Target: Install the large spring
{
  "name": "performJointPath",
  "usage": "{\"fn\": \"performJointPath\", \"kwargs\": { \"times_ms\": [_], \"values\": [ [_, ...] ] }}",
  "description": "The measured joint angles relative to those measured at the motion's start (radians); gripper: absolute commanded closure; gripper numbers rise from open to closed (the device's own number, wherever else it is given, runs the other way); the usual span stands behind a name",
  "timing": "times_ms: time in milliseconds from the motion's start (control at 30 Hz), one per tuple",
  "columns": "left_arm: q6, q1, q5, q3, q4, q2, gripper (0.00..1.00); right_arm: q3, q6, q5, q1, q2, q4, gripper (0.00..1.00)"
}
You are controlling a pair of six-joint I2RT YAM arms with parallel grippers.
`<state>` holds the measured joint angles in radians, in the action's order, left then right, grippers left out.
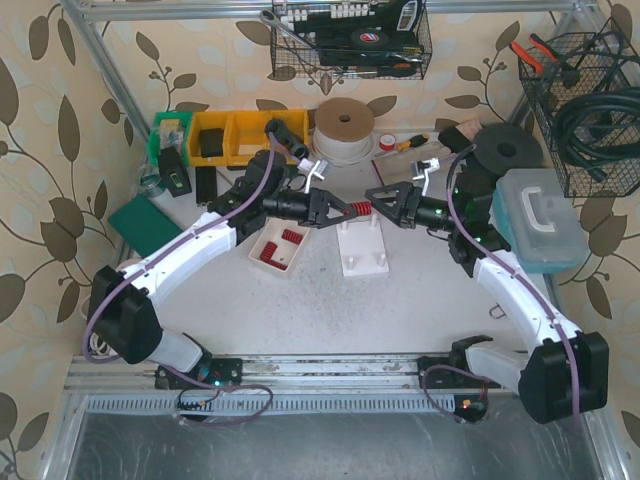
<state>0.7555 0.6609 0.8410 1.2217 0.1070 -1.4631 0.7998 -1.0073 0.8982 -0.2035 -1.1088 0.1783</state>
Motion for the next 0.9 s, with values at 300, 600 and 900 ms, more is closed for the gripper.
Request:
{"fn": "performJointPath", "kwargs": {
  "times_ms": [300,600,900],
  "values": [
    [0.148,0.001,0.063,-0.087,-0.216,0.001,1.00,-0.057,-0.130,0.071,0.002,-0.054,0.252,0.29],
    [0.230,0.001,0.062,-0.106,-0.343,0.001,1.00,-0.057,-0.210,0.092,0.002,-0.056,0.361,0.26],
    [0.272,0.001,0.059,-0.106,-0.412,-0.024,1.00,-0.057,-0.232,0.109,0.002,-0.056,0.378,0.46]
  ]
}}
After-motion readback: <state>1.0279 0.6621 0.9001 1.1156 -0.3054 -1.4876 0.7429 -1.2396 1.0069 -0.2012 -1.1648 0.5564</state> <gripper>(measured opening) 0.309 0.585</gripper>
